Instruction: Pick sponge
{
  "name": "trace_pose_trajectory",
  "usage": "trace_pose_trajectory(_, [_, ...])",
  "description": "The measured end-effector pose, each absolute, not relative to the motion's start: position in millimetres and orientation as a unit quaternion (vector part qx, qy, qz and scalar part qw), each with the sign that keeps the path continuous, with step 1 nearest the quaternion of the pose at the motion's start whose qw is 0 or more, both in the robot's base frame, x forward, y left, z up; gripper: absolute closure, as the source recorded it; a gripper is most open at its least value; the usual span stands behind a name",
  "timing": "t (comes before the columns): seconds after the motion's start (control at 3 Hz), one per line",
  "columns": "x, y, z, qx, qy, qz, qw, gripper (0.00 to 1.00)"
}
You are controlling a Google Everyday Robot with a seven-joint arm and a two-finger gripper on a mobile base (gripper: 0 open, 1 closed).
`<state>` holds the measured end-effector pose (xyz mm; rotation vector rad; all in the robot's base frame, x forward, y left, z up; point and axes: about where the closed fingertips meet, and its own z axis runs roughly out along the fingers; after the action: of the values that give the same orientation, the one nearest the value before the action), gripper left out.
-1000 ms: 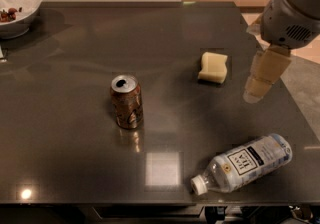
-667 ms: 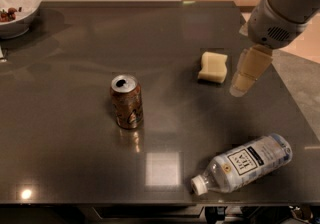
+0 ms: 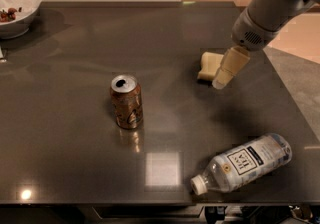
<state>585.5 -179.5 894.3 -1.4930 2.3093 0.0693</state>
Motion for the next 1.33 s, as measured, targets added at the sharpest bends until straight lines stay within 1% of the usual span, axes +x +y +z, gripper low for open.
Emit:
trace_pose_trajectory(0.33, [605, -178, 871, -0.514, 0.836, 0.036, 0.188, 0.0])
trace_pose_trajectory(1.0, [621, -176, 840, -0.491, 0.852, 0.055, 0.174, 0.0])
trace_pose_trajectory(1.33, [623, -174, 835, -0.485, 0.855, 0.062, 0.172, 0.17])
